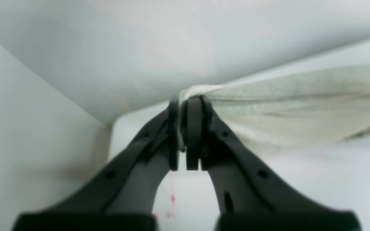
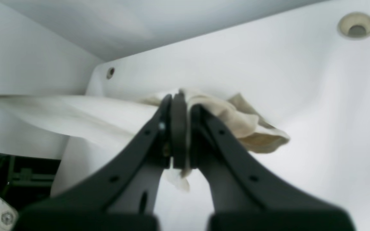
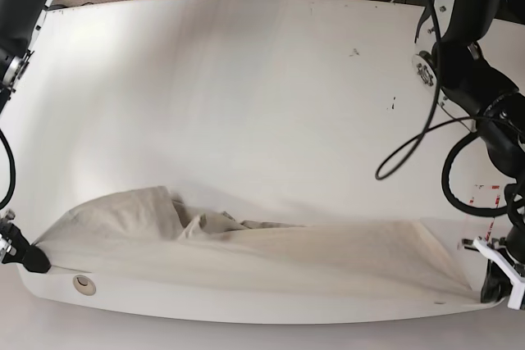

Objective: Fold the T-shirt properly
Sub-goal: 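Swing the held shirt edge back over the shirt with both grippers, then lay the folded edge down along the shirt and open both grippers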

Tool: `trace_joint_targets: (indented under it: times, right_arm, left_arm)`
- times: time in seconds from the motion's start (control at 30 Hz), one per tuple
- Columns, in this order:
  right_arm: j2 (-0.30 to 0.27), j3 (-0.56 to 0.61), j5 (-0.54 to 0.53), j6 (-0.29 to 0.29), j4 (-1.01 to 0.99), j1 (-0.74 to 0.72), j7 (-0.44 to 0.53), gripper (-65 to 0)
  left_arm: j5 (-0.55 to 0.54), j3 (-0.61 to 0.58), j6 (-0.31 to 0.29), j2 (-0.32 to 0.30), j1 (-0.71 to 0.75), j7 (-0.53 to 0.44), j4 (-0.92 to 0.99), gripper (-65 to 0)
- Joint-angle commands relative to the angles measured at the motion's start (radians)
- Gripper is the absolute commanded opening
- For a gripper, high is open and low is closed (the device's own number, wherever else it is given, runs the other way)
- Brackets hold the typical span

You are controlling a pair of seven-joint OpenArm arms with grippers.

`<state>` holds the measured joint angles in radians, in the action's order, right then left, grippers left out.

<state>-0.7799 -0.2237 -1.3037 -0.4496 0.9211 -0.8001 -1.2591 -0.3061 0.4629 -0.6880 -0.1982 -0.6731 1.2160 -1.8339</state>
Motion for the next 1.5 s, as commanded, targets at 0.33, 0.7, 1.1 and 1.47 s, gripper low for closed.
trace_joint_targets:
  times: [0.33, 0.7, 1.1, 1.47]
  right_arm:
    - [0.033, -0.214, -0.103, -0.007, 0.149, 0.4, 0.012, -65.0]
    - [0.064, -0.27, -0.18, -0.007, 0.151, 0.718, 0.022, -65.0]
    - [0.135, -0.408, -0.18, -0.007, 0.3, 1.025, 0.022, -65.0]
    - [0.231, -0.469, -0.18, -0.007, 0.375, 1.178, 0.022, -65.0]
  left_arm:
    - [-0.08, 0.093, 0.004, -0.011, 0.378, -0.026, -0.138, -65.0]
    - [-0.166, 0.205, 0.004, -0.045, 0.678, -0.029, -0.143, -65.0]
    - [-0.163, 0.343, -0.01, -0.05, 1.005, -0.029, -0.145, -65.0]
    - [-0.16, 0.376, -0.01, -0.051, 1.143, -0.032, -0.145, -65.0]
